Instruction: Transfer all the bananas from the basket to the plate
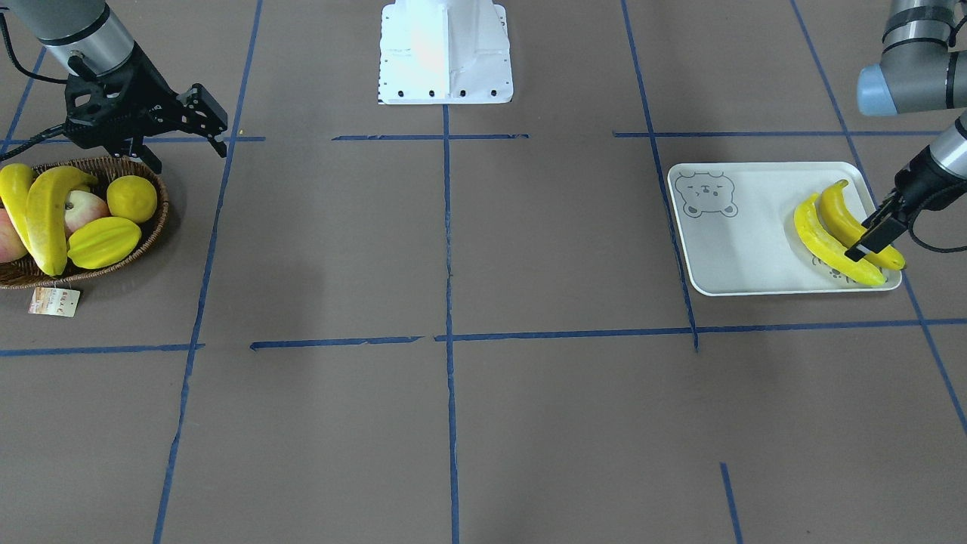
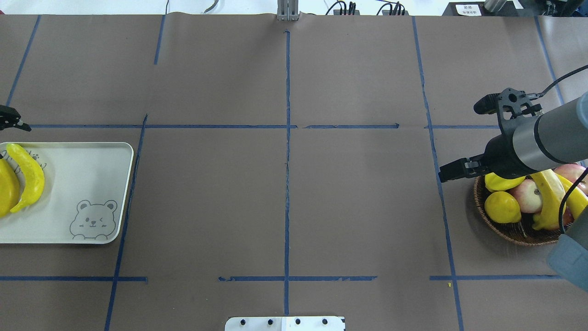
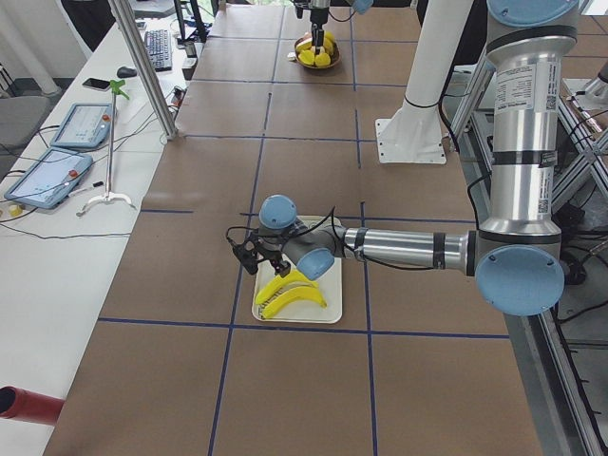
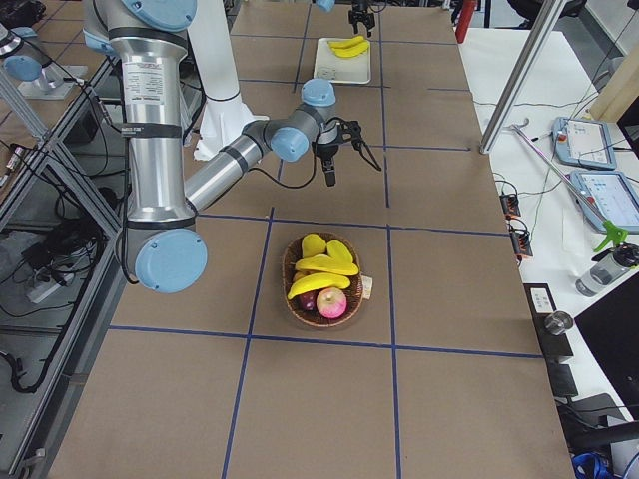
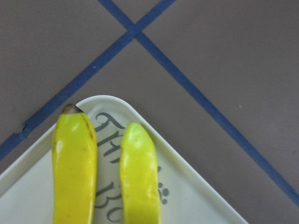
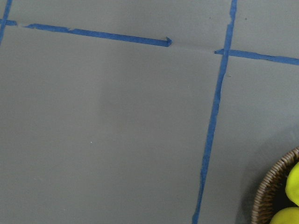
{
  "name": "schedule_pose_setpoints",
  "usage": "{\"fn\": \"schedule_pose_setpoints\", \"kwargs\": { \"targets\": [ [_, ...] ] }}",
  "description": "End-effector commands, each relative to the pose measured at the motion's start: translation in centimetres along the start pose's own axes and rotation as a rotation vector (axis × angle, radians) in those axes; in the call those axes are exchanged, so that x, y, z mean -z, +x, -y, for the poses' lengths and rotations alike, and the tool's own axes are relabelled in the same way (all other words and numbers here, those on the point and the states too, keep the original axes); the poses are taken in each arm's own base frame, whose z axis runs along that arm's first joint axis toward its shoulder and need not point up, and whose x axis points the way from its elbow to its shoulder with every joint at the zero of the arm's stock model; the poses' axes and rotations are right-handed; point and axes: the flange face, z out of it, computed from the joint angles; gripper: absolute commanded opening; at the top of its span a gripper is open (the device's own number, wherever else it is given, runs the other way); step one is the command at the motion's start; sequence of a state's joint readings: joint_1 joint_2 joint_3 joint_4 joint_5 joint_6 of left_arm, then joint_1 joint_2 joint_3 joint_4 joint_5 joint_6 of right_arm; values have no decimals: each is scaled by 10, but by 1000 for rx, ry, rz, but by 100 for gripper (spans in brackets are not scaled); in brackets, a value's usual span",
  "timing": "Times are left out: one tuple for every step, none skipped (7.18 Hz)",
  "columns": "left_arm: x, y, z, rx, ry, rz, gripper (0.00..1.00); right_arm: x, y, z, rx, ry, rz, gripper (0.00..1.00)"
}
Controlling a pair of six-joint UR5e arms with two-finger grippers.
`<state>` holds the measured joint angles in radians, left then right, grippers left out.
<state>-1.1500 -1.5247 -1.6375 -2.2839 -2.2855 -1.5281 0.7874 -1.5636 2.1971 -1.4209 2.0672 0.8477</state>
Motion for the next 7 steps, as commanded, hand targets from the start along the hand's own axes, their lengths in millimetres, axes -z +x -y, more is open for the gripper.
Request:
{"fn": "schedule_pose_setpoints", "kwargs": {
  "targets": [
    [13,64,-78,-126,-87,-12,100,6,38,-15,46,-17,-46,100],
    [12,77,-112,-227,-127,-26,100,12,57,-29,66,-28,-70,100],
    [7,83,-133,-318,-157,-31,100,14,83,-47,72,-50,-113,100],
    [3,95,-158,-369,-185,-44,100,12,109,-64,74,-47,-160,100],
    [7,107,-168,-393,-167,-65,100,9,139,-79,73,-1,-217,100],
    [6,108,-168,-396,-153,-66,100,-1,157,-88,71,19,-204,99],
    [6,109,-170,-399,-154,-68,100,-17,172,-89,8,59,-182,99]
  ]
}}
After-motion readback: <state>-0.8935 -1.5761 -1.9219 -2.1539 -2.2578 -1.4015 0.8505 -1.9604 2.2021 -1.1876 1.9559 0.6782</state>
